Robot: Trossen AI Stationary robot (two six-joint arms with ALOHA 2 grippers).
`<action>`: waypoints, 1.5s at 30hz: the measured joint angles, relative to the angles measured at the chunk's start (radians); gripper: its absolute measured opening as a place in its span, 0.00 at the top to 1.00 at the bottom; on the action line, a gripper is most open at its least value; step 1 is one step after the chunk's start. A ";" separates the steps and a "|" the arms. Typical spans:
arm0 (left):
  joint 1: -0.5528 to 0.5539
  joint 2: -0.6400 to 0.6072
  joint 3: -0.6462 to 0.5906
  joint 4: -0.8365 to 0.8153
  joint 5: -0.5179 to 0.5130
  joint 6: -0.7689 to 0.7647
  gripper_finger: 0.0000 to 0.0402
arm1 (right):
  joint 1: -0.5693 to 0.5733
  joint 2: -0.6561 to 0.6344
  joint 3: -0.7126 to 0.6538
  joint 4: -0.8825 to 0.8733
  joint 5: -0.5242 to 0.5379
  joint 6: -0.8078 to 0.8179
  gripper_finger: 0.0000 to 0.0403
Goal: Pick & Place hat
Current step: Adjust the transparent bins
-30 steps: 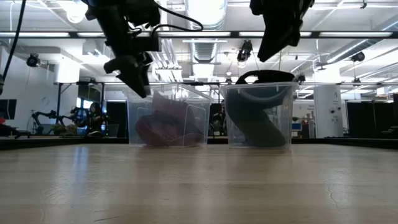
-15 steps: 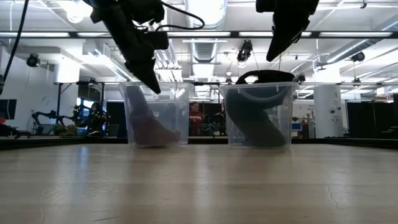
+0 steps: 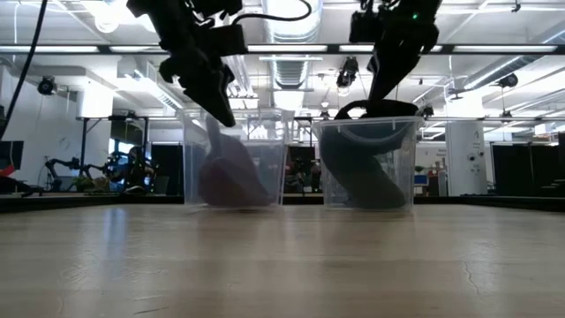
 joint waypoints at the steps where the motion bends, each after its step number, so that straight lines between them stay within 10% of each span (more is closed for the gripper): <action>1: 0.005 0.000 0.000 0.000 -0.001 0.000 0.91 | -0.008 0.012 0.000 0.005 -0.001 -0.011 0.77; 15: 0.017 0.001 0.000 -0.001 -0.026 -0.021 0.91 | -0.057 0.098 0.005 0.026 -0.072 -0.022 0.71; 22: 0.016 0.001 0.000 -0.001 -0.029 -0.022 0.90 | -0.059 0.075 0.004 0.020 0.068 -0.032 0.75; 35: 0.016 0.001 0.004 0.018 -0.033 -0.017 0.89 | -0.061 0.119 0.009 0.012 0.088 -0.143 0.48; 45: 0.017 0.001 0.004 0.017 -0.031 -0.017 0.89 | -0.059 0.183 0.005 -0.039 0.081 -0.179 0.66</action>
